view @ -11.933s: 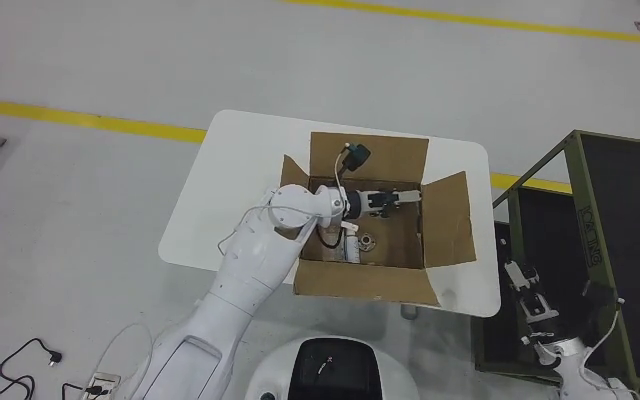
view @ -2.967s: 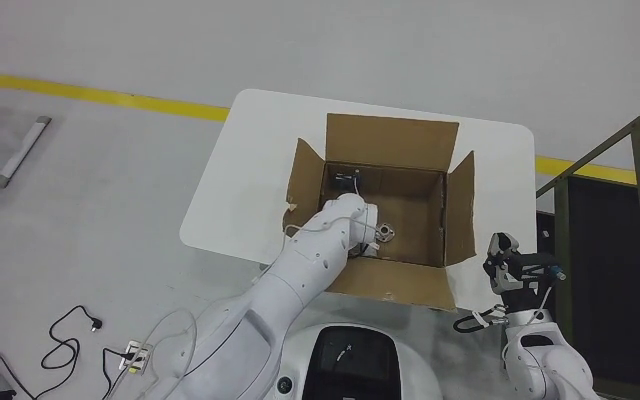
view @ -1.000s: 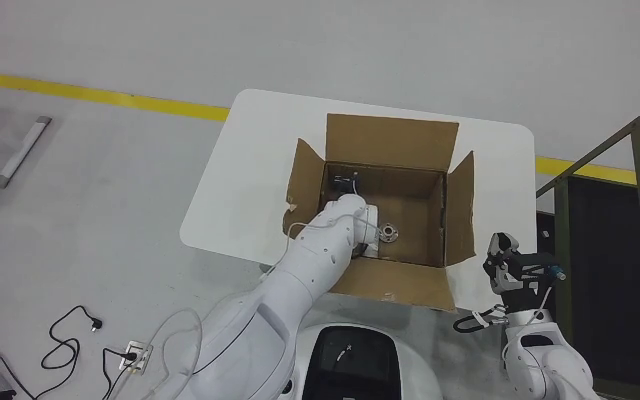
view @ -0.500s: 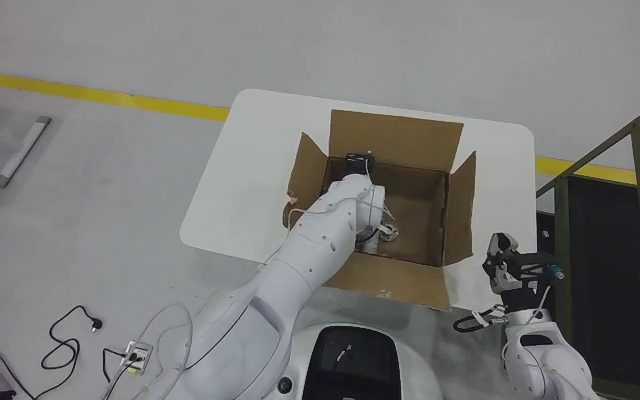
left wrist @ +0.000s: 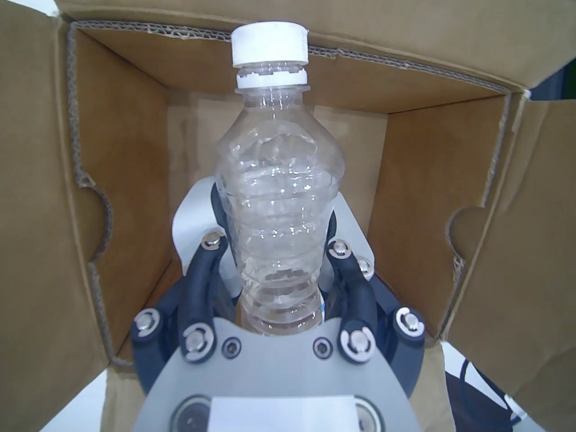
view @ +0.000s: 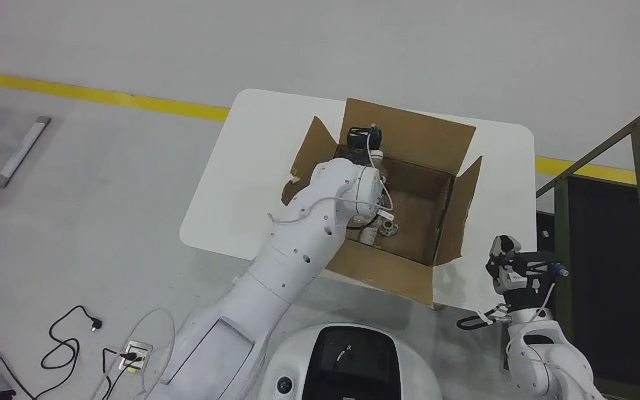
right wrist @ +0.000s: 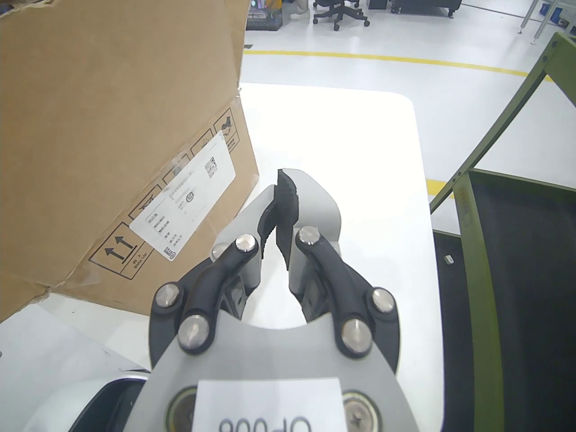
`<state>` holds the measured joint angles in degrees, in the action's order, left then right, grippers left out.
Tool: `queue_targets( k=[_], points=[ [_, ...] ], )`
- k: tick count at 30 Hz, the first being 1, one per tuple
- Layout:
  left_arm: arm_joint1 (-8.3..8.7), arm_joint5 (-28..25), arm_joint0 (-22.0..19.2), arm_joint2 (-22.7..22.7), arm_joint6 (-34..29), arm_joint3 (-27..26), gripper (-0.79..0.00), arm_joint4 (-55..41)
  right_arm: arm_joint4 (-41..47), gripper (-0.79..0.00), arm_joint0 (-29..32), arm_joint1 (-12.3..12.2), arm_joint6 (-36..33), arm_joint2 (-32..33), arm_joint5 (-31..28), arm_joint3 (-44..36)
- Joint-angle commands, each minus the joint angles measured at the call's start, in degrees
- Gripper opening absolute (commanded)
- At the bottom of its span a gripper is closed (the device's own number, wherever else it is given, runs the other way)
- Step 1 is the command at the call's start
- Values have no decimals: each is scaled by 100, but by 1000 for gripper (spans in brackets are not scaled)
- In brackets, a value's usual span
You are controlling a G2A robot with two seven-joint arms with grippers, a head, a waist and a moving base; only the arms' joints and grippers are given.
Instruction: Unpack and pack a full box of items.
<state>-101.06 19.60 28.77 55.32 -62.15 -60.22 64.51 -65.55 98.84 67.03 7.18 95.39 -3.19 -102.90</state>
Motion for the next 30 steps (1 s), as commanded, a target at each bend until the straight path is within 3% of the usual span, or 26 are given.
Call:
queue_targets(
  k=[1,2,6,8,12,14,30],
  points=[
    [117,-178,349,176,-361,-818,-785,218,-3,-573,8,5,1,1,-25,17],
    [160,-262,480,271,-510,-1118,-785,251,-15,-477,11,8,0,-2,-31,23],
    [298,-683,927,606,-851,-2076,-785,283,-46,-348,9,20,-14,-44,-79,67],
    [345,-807,1069,737,-948,-2377,-785,300,-72,-228,5,26,-10,-73,-96,97],
    [399,-953,1237,919,-1094,-2819,-785,186,-88,-142,-9,39,6,-117,-133,171],
    [420,-1011,1297,1004,-1141,-2944,-785,90,-109,0,-17,44,4,-136,-150,217],
    [621,-1842,1314,1576,-1914,-3553,-785,-636,-187,0,211,45,1,-156,-790,172]
  ],
)
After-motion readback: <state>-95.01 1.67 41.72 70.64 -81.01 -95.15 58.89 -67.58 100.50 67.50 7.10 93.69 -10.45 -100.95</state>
